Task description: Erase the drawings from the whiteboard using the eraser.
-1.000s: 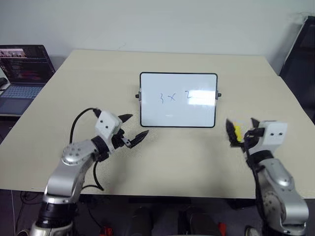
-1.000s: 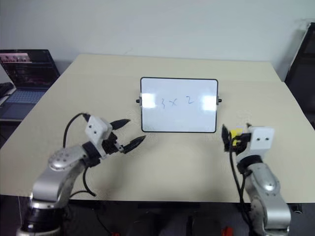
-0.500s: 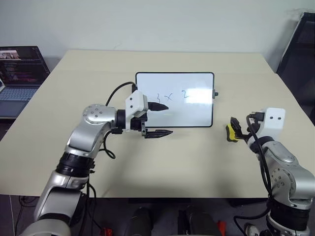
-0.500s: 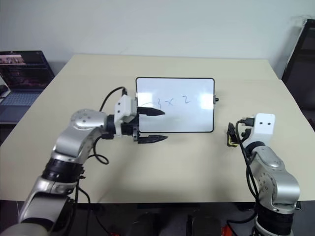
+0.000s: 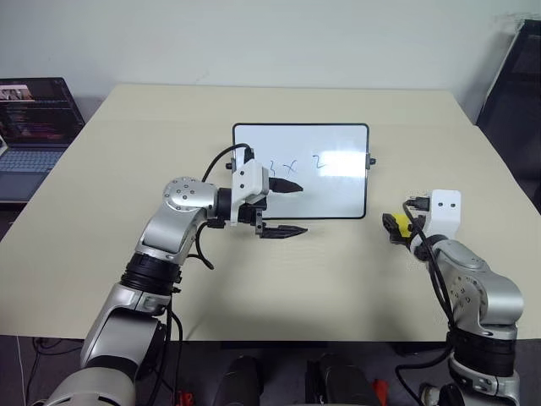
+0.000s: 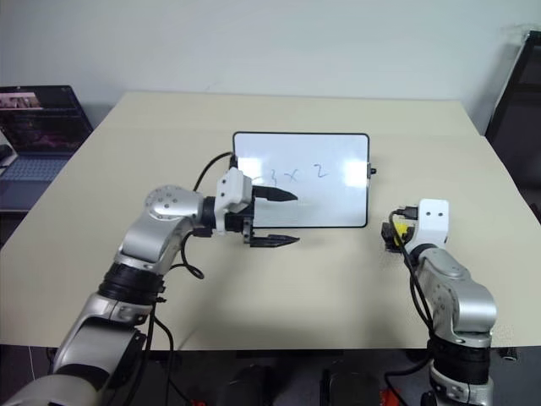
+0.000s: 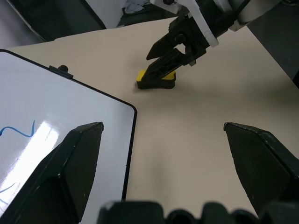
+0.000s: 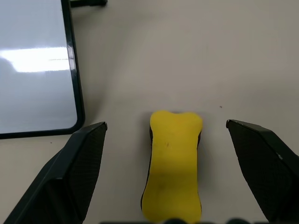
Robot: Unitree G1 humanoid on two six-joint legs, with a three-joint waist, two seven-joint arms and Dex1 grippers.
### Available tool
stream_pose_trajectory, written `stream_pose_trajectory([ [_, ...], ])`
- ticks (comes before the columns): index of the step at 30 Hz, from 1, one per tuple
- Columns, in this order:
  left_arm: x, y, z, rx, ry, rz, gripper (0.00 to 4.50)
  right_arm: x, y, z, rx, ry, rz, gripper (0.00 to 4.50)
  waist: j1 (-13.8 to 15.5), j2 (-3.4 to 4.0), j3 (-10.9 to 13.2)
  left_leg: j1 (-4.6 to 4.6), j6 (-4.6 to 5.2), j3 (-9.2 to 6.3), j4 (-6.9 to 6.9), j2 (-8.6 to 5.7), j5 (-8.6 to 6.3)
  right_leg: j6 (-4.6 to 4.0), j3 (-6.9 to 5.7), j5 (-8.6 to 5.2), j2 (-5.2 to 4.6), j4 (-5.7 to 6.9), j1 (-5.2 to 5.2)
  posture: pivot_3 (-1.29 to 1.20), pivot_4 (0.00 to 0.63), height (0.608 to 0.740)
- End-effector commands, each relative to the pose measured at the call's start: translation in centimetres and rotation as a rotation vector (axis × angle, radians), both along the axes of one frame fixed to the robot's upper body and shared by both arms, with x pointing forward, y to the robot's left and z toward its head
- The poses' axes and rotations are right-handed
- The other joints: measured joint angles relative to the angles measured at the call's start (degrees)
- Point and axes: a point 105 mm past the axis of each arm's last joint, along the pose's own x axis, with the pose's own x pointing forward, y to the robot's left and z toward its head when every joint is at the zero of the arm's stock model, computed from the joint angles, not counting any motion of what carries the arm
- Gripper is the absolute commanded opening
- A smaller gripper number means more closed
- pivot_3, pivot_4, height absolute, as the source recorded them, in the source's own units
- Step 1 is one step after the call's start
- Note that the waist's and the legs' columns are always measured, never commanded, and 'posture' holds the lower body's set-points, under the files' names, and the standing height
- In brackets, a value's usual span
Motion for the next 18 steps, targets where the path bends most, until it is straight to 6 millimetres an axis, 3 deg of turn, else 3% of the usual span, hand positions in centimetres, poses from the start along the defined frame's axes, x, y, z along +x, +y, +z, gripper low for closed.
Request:
stream_pose_trajectory([
  [1,-0.4,-0.8,1.2,-0.01,-0.044,-0.031,4.5,0.2,0.0,0.9,-0.017,-0.046,-0.006,4.49,0.0,0.0,0.0,0.0,0.0,0.0,0.0,0.0,0.0,0.0,0.0,0.0,0.0,0.0,0.0,0.0,0.15,0.74],
  [11,-0.3,-0.8,0.9,-0.012,-0.034,-0.02,4.5,0.0,-0.5,0.1,-0.023,-0.021,-0.023,4.49,0.03,0.0,0.0,0.0,0.0,-0.01,0.01,0.0,0.0,0.0,-0.01,0.0,0.0,0.01,0.0,0.0,0.15,0.74],
  [14,-0.3,-0.7,0.9,-0.012,-0.031,-0.016,4.5,-0.3,-0.4,-0.6,-0.028,0.007,-0.017,3.92,0.05,0.0,0.0,0.0,0.0,-0.01,0.01,0.0,0.0,0.0,-0.01,0.0,0.0,0.01,0.0,0.0,0.15,0.74],
  [18,-0.5,-0.7,0.9,-0.011,-0.03,-0.014,4.5,-0.5,-0.3,-1.2,-0.034,0.027,-0.011,2.58,0.05,0.0,0.0,0.0,0.0,0.0,0.01,0.0,0.0,0.0,0.0,0.0,0.0,0.01,0.0,0.0,0.15,0.74],
])
